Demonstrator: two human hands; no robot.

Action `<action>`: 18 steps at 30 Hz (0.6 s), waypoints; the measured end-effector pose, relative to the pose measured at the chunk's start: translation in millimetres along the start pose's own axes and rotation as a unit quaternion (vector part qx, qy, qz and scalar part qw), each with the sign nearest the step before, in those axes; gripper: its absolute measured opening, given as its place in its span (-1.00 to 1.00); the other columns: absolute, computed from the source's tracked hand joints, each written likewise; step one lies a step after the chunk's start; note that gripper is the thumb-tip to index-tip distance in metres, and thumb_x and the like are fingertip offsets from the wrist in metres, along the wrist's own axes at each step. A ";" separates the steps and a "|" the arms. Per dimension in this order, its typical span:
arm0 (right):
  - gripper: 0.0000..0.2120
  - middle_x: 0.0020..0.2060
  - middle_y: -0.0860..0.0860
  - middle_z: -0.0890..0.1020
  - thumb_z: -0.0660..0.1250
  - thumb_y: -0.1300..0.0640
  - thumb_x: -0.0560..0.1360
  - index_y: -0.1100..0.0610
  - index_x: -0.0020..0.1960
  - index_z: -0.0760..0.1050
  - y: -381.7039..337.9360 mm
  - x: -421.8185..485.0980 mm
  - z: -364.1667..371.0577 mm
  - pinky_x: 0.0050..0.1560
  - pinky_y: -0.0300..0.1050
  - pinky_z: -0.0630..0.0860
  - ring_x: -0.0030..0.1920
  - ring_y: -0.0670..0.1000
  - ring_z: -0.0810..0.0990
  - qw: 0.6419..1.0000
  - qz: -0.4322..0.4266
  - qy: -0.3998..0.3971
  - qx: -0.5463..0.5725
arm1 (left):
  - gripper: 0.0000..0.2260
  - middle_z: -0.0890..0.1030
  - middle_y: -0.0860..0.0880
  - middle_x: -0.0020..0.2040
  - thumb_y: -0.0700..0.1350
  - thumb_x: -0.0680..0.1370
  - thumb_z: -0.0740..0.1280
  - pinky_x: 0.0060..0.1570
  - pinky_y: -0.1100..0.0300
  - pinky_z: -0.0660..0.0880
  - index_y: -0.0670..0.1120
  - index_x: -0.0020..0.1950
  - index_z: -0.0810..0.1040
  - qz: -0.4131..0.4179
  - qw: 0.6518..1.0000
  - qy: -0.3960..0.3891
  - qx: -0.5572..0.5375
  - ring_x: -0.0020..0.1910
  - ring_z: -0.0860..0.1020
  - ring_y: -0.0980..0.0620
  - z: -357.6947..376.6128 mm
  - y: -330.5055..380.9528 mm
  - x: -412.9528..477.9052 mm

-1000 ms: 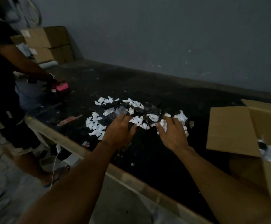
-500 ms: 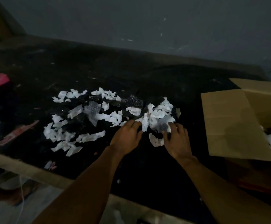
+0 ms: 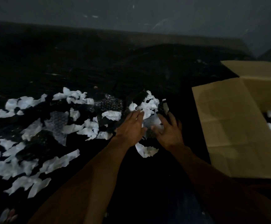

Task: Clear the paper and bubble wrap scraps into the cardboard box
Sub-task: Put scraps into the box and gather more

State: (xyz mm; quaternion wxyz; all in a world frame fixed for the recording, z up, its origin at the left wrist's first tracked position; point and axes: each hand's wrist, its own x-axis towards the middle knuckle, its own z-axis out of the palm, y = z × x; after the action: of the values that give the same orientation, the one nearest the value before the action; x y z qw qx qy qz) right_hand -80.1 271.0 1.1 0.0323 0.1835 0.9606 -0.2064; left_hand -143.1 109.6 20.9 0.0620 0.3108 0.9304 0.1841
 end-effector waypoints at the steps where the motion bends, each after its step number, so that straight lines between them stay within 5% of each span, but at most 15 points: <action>1: -0.42 0.53 0.06 0.09 0.09 -0.33 0.50 -0.19 0.48 0.18 1.8 2.5 5.1 0.43 0.29 0.09 0.49 0.27 0.06 1.000 0.018 -0.021 0.005 | -0.37 0.09 -0.15 0.55 0.01 0.58 0.26 0.46 0.13 0.02 -0.15 0.54 0.05 -0.002 1.000 -0.022 -0.002 0.52 0.05 -0.10 2.4 -2.3 3.8; 5: -0.46 0.31 0.08 0.45 -0.02 -0.35 0.45 -0.09 0.17 0.52 13.5 -2.7 25.8 0.29 0.21 0.34 0.32 0.24 0.38 0.999 0.002 0.036 -0.007 | -0.27 0.14 -0.17 0.53 0.09 0.55 0.29 0.45 0.12 0.04 -0.15 0.55 -0.02 0.004 0.997 -0.083 -0.003 0.49 0.11 -0.11 16.2 -13.5 9.9; 9: -0.70 -0.01 0.11 0.54 0.16 -0.15 0.43 0.06 -0.10 0.49 17.6 2.7 29.6 0.09 0.02 0.41 0.06 0.17 0.49 0.998 0.016 0.057 -0.008 | -0.34 0.20 -0.13 0.51 0.11 0.58 0.24 0.42 0.13 0.07 -0.13 0.55 0.05 0.025 0.997 -0.062 0.036 0.43 0.18 -0.09 35.3 -22.6 8.8; 11: -0.82 -0.04 0.13 0.54 0.30 0.01 0.42 0.09 -0.05 0.46 16.0 2.9 30.8 0.06 0.00 0.42 0.03 0.18 0.52 0.997 0.023 0.072 0.029 | -0.38 0.27 -0.13 0.47 0.11 0.58 0.24 0.41 0.10 0.10 -0.14 0.53 0.14 0.034 0.999 -0.026 0.028 0.40 0.24 -0.11 44.5 -25.8 6.3; 15: -0.62 0.08 0.19 0.58 0.29 0.10 0.45 0.11 0.26 0.45 12.7 -6.4 37.5 0.14 0.08 0.47 0.10 0.23 0.53 0.987 0.018 0.143 0.075 | -0.33 0.35 -0.12 0.39 0.20 0.54 0.25 0.37 0.02 0.19 -0.13 0.51 0.17 0.018 0.998 0.025 -0.055 0.35 0.28 -0.11 59.6 -29.1 -5.1; 18: -0.72 -0.10 0.14 0.54 0.14 -0.06 0.47 0.08 -0.02 0.52 19.8 -10.4 43.0 -0.01 0.05 0.44 -0.06 0.22 0.53 0.981 -0.013 0.192 -0.021 | -0.42 0.33 -0.11 0.37 0.16 0.57 0.18 0.37 -0.02 0.24 -0.08 0.50 0.16 0.004 0.994 0.033 -0.107 0.34 0.26 -0.07 55.5 -24.4 -10.5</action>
State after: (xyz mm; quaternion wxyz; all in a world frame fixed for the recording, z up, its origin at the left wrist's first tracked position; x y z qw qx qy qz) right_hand -63.9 266.6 -44.2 -0.1513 0.2069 0.9553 -0.1474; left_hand -135.5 102.1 -39.8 0.0634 0.2997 0.9056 0.2933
